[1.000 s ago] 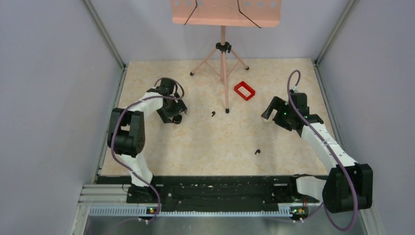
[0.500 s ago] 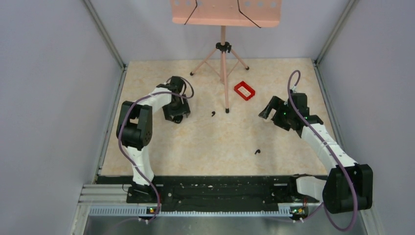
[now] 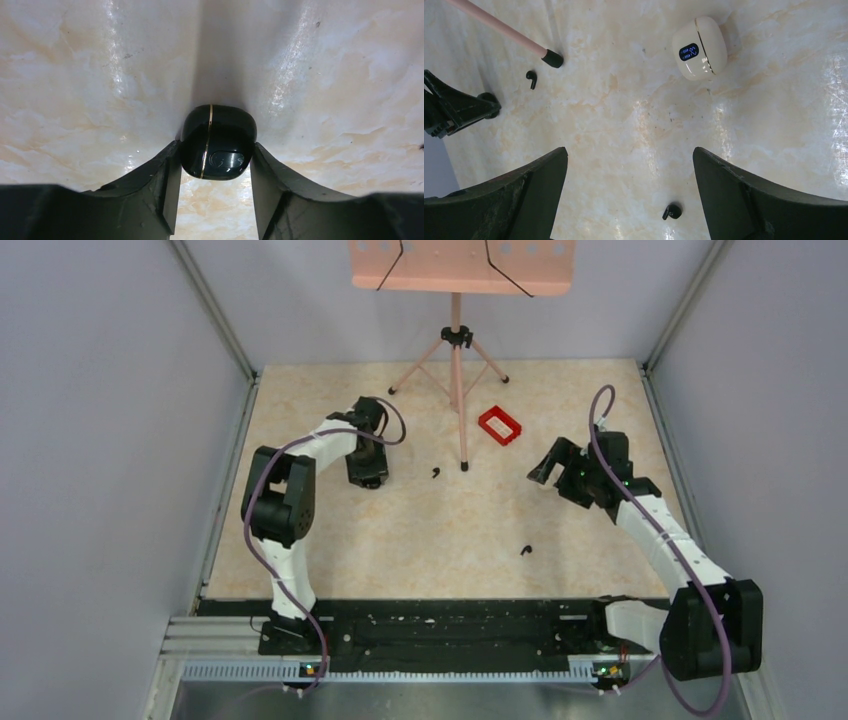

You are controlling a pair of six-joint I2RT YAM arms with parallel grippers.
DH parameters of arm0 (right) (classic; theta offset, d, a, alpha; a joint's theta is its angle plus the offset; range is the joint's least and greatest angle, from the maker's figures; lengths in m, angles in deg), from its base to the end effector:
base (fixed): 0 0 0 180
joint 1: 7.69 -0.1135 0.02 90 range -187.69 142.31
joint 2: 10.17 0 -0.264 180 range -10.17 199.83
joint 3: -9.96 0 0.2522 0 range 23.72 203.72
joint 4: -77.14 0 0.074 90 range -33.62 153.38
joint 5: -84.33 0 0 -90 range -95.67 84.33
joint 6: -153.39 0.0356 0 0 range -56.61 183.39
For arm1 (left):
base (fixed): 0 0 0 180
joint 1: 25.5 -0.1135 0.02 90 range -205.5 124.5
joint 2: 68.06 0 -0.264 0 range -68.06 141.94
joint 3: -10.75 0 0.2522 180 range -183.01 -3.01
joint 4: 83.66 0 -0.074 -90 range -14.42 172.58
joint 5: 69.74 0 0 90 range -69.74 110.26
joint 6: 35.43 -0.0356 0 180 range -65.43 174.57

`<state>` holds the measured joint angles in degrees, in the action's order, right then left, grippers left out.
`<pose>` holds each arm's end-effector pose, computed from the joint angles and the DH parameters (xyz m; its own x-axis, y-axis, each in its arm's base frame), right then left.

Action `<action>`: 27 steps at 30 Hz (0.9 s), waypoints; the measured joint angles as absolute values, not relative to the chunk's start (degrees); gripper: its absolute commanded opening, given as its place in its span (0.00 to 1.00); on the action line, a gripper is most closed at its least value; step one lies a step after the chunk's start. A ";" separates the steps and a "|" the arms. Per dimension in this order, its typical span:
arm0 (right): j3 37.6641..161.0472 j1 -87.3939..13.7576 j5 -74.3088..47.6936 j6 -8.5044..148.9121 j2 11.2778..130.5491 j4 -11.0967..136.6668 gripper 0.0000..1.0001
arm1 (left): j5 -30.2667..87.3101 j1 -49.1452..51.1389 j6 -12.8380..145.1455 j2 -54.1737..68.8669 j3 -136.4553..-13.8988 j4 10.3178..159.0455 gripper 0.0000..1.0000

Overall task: Insert the wireless bluetooth earbuds into the charging case
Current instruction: Pick up the charging case from the center of the board, then pass from the left arm to the right

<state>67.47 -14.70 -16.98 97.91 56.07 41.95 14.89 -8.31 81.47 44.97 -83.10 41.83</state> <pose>0.2387 0.0364 0.2413 -0.7145 0.4720 -0.5164 0.1760 0.8357 0.5203 0.3757 -0.1127 0.1686 -0.9394 -0.1809 -0.2911 -0.1748 0.9835 -0.0470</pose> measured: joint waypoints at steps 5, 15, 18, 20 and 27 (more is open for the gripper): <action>66.46 -14.70 -17.85 98.00 54.91 41.93 0.90 | 14.89 -8.20 81.49 44.97 -83.10 41.89 0.25; 62.33 -21.58 -25.92 101.85 52.44 48.68 0.88 | 22.48 -3.68 81.47 34.77 -73.05 45.26 0.24; 59.56 -26.78 -28.45 105.96 51.66 54.19 0.84 | 27.00 1.85 81.69 27.47 -68.90 47.33 0.19; 57.28 -28.23 -29.94 109.45 51.55 58.76 0.83 | 30.35 5.39 81.62 22.50 -66.47 49.61 0.18; 54.88 -29.54 -33.02 119.09 54.67 71.00 0.79 | 39.07 10.24 79.50 12.12 -62.86 56.27 0.20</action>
